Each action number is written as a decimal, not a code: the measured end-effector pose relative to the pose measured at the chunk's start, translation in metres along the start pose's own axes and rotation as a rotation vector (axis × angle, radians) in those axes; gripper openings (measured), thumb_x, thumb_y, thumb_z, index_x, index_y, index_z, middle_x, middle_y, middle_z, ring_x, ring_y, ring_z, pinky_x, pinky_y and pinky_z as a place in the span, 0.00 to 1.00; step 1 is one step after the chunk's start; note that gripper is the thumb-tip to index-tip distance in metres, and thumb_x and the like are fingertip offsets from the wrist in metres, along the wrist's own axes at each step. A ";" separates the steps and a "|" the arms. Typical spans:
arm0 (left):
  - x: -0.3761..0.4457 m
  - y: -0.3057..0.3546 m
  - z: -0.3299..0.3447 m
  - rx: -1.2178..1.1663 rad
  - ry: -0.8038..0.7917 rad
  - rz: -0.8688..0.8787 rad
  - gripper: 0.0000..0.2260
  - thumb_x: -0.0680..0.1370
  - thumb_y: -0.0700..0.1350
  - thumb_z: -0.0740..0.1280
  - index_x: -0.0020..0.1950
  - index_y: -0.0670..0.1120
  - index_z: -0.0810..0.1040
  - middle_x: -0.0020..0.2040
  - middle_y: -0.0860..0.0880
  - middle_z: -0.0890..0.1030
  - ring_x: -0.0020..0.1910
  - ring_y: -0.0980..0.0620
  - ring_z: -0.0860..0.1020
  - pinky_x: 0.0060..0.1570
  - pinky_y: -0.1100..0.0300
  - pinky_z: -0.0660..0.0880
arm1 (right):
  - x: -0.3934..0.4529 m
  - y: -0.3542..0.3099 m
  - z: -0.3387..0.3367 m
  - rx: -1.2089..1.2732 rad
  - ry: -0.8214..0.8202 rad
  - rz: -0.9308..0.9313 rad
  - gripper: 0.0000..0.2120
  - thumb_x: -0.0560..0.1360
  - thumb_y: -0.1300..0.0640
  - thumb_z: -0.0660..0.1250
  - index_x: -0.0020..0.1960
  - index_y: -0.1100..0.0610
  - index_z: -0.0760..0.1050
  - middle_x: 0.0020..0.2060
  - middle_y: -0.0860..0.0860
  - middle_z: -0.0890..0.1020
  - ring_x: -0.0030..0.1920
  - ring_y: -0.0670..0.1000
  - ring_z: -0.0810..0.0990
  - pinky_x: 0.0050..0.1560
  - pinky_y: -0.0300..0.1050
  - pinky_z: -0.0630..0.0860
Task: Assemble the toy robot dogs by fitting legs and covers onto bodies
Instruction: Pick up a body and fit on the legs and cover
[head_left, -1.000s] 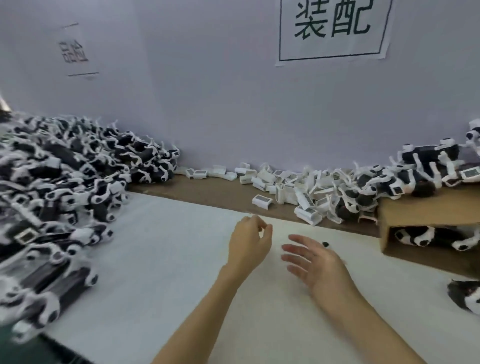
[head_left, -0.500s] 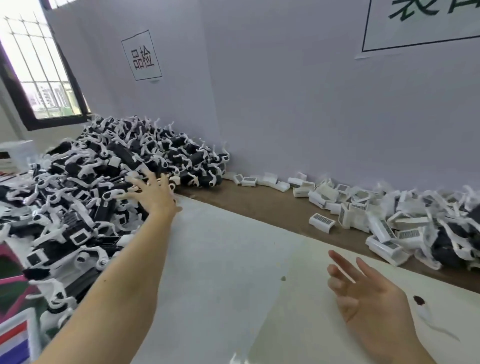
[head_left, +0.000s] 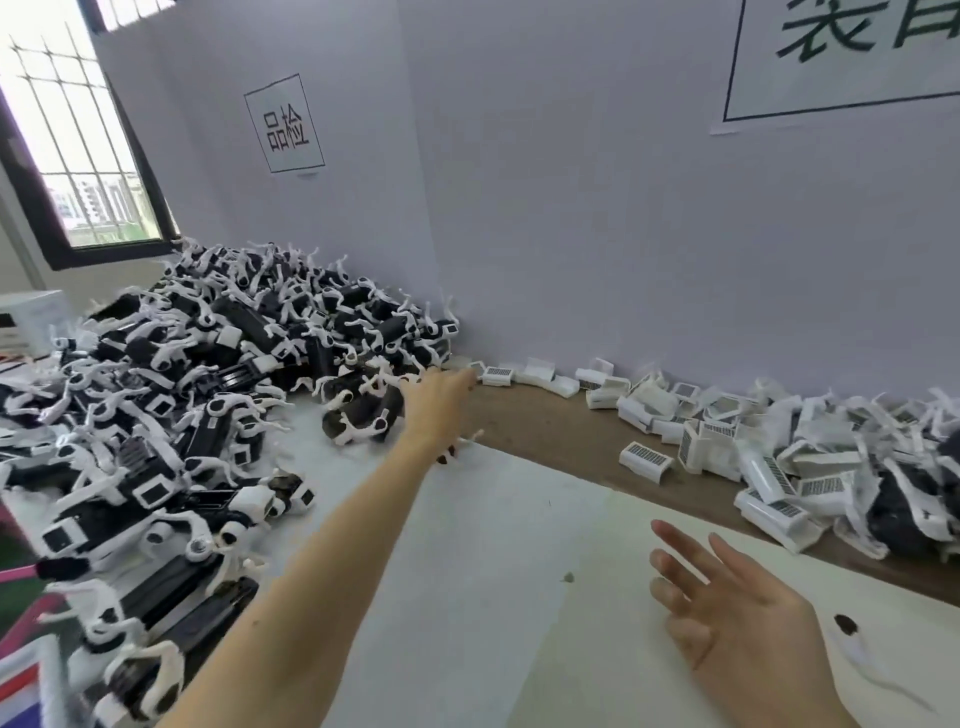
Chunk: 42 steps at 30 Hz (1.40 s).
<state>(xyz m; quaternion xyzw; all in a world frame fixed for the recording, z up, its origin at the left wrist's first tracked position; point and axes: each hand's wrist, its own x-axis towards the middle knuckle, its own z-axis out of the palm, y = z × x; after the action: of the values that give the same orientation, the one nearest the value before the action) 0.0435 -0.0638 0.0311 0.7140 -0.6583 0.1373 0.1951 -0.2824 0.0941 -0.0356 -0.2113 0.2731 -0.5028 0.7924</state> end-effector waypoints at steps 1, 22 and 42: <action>-0.006 0.026 0.001 -0.102 0.005 0.061 0.13 0.77 0.39 0.69 0.60 0.49 0.80 0.53 0.48 0.84 0.58 0.42 0.79 0.54 0.47 0.72 | -0.003 -0.001 0.001 0.021 0.002 -0.013 0.22 0.75 0.49 0.66 0.60 0.64 0.85 0.42 0.57 0.80 0.33 0.52 0.78 0.19 0.40 0.68; -0.223 0.261 -0.034 -1.604 -0.305 -0.143 0.12 0.80 0.55 0.74 0.41 0.50 0.82 0.44 0.43 0.84 0.44 0.54 0.80 0.48 0.56 0.72 | -0.153 -0.022 -0.053 -0.960 0.455 -0.662 0.25 0.74 0.53 0.79 0.68 0.46 0.75 0.58 0.37 0.82 0.61 0.39 0.80 0.52 0.40 0.82; -0.221 0.228 -0.037 -1.688 -0.867 0.155 0.22 0.75 0.50 0.80 0.68 0.54 0.83 0.60 0.48 0.82 0.44 0.44 0.81 0.47 0.54 0.79 | -0.175 -0.058 -0.063 -0.824 0.323 -0.566 0.25 0.76 0.43 0.71 0.72 0.45 0.77 0.54 0.52 0.86 0.54 0.57 0.87 0.49 0.48 0.83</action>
<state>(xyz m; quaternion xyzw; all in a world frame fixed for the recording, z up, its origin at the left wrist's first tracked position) -0.2017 0.1356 -0.0140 0.2807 -0.6008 -0.6475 0.3756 -0.4227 0.2265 -0.0094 -0.4910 0.4990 -0.5743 0.4244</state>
